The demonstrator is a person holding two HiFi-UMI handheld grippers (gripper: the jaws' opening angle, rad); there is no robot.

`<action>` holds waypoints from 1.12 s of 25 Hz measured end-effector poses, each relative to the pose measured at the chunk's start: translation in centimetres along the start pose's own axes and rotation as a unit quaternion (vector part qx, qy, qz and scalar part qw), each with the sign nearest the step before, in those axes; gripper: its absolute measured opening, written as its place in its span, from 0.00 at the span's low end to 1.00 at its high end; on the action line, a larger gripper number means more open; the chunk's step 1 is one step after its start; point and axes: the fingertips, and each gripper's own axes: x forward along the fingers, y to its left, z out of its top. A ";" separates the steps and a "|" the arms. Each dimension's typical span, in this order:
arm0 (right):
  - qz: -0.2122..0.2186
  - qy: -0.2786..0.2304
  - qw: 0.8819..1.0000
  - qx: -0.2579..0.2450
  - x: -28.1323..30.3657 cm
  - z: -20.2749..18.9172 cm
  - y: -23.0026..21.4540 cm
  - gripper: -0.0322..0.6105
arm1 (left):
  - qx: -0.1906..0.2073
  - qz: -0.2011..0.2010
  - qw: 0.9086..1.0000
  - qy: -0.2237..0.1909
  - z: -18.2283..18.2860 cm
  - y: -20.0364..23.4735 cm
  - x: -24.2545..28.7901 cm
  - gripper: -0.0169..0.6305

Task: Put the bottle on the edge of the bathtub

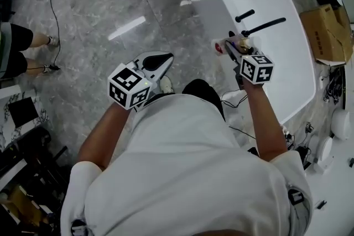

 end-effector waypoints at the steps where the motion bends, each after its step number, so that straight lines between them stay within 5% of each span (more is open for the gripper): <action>1: 0.000 0.001 1.000 0.002 1.0 0.9 -0.3 0.40 | -0.006 0.006 1.000 -0.007 0.3 0.7 -0.3 0.05; 6: -0.001 -0.007 1.000 0.011 6.9 6.2 -2.6 0.40 | -0.046 0.036 0.998 -0.023 0.6 5.4 -1.2 0.05; 15: -0.020 -0.012 1.000 0.004 18.8 15.1 -11.8 0.40 | -0.060 0.112 0.991 -0.032 5.3 14.8 0.7 0.05; 28: -0.037 0.016 0.999 -0.007 35.8 23.0 -24.6 0.40 | -0.062 0.148 0.987 0.007 13.5 24.3 10.9 0.05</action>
